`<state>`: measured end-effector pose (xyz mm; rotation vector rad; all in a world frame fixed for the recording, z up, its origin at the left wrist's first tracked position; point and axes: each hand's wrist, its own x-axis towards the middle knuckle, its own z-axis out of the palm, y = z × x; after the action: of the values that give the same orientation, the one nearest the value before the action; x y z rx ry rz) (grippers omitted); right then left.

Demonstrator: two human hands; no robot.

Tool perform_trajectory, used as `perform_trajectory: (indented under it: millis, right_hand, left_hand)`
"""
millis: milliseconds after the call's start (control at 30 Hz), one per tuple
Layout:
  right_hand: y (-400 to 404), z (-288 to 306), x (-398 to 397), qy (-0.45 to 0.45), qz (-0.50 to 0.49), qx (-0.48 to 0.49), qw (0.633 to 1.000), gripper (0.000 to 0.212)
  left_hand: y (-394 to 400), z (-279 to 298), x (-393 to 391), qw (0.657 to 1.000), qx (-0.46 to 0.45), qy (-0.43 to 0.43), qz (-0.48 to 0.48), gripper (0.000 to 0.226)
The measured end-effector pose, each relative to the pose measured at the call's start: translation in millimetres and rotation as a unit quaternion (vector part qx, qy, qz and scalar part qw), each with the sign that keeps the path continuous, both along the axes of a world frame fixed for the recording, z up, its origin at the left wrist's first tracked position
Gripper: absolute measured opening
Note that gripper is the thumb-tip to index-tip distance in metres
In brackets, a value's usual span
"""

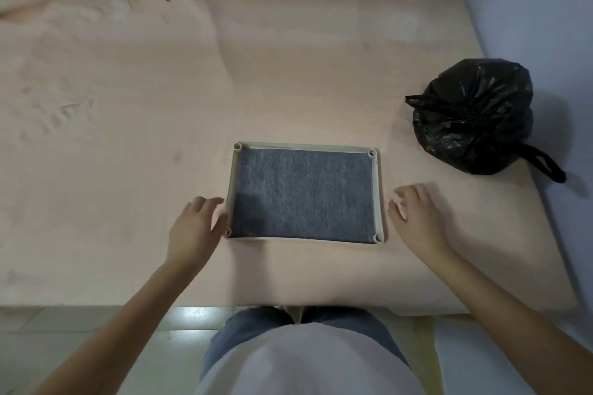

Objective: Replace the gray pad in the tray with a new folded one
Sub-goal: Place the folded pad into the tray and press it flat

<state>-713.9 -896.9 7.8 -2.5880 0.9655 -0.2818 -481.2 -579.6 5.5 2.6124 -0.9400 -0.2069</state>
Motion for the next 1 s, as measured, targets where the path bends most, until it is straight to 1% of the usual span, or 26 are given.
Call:
perform_trajectory:
  millis: [33, 67, 100, 167, 233, 333, 400, 433, 533, 700, 833, 933, 1000]
  right_hand:
    - [-1, -1, 8, 0.025, -0.079, 0.048, 0.995, 0.029]
    - [-1, -4, 17, 0.055, -0.125, 0.096, 0.986, 0.035]
    - [-2, -6, 24, 0.077, -0.146, 0.129, 0.978, 0.038]
    - [-1, -10, 34, 0.095, -0.165, 0.155, 0.969, 0.034]
    - [1, -11, 39, 0.089, -0.172, 0.167, 0.967, 0.025]
    - [6, -6, 45, 0.071, -0.164, 0.191, 0.965, 0.017]
    - [9, -5, 47, 0.075, -0.159, 0.188, 0.966, 0.020]
    - [10, -6, 48, 0.078, -0.156, 0.180, 0.968, 0.021]
    - [17, -8, 55, 0.088, -0.151, 0.150, 0.973, 0.010]
    - [35, -14, 76, 0.095, -0.143, 0.123, 0.977, 0.021]
    - [43, -17, 91, 0.102, -0.146, 0.110, 0.978, 0.016]
    - [50, -21, 90, 0.102, -0.134, 0.103, 0.980, 0.005]
    - [55, -26, 87, 0.107, -0.118, 0.090, 0.983, 0.028]
  left_hand:
    - [-6, 3, 5, 0.997, 0.045, 0.025, 0.061, 0.038]
    - [-12, 3, 9, 0.990, 0.088, 0.057, 0.092, 0.043]
    - [-18, 3, 14, 0.983, 0.108, 0.098, 0.112, 0.046]
    - [-30, 0, 22, 0.970, 0.088, 0.169, 0.149, 0.045]
    - [-40, -5, 24, 0.964, 0.064, 0.199, 0.165, 0.036]
    - [-49, -8, 22, 0.968, 0.072, 0.180, 0.162, 0.024]
    - [-49, -9, 21, 0.968, 0.069, 0.167, 0.174, 0.021]
    - [-48, -9, 22, 0.967, 0.062, 0.167, 0.183, 0.021]
    - [-40, -10, 27, 0.965, 0.052, 0.159, 0.199, 0.022]
    - [-29, -5, 46, 0.966, 0.066, 0.134, 0.212, 0.022]
    - [-23, -5, 59, 0.967, 0.069, 0.133, 0.207, 0.021]
    - [-17, -10, 62, 0.973, 0.074, 0.118, 0.184, 0.024]
    - [-14, -11, 64, 0.978, 0.085, 0.099, 0.161, 0.026]
